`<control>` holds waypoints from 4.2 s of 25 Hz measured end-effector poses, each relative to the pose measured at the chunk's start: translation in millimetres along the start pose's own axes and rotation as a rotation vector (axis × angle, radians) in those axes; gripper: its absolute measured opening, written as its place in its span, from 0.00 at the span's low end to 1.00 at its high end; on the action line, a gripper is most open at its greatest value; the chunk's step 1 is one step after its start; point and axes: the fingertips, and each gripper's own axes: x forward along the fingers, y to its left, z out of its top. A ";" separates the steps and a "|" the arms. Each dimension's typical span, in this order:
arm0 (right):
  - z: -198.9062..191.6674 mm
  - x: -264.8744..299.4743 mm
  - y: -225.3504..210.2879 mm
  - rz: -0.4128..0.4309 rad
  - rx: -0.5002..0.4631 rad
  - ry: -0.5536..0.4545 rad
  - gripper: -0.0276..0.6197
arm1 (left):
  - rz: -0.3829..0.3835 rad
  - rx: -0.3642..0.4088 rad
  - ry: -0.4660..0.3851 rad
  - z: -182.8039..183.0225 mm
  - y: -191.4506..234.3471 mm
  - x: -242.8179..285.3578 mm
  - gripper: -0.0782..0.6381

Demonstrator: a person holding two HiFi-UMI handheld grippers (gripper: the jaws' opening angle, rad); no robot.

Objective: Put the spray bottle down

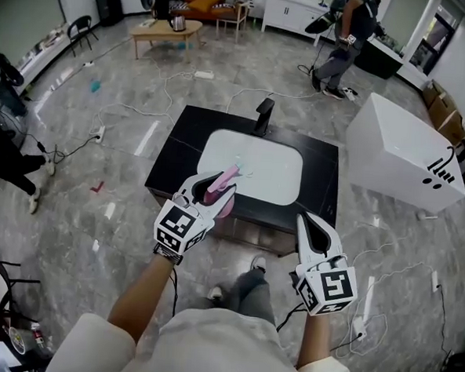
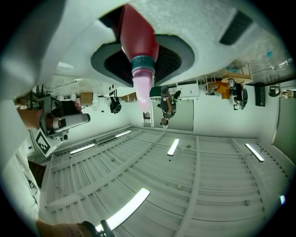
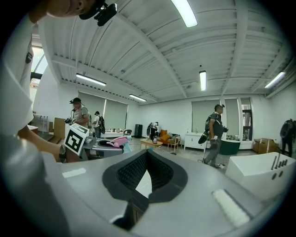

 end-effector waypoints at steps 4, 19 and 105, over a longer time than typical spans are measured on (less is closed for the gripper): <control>-16.9 14.4 -19.0 0.012 0.025 0.029 0.06 | 0.009 0.014 0.030 -14.7 4.8 31.6 0.32; -62.0 48.9 -79.6 0.025 0.047 0.086 0.05 | -0.004 -0.036 0.118 -93.5 14.0 120.4 0.32; 42.8 39.5 -25.0 0.048 -0.010 -0.032 0.05 | 0.141 0.063 -0.071 63.2 28.0 -32.7 0.11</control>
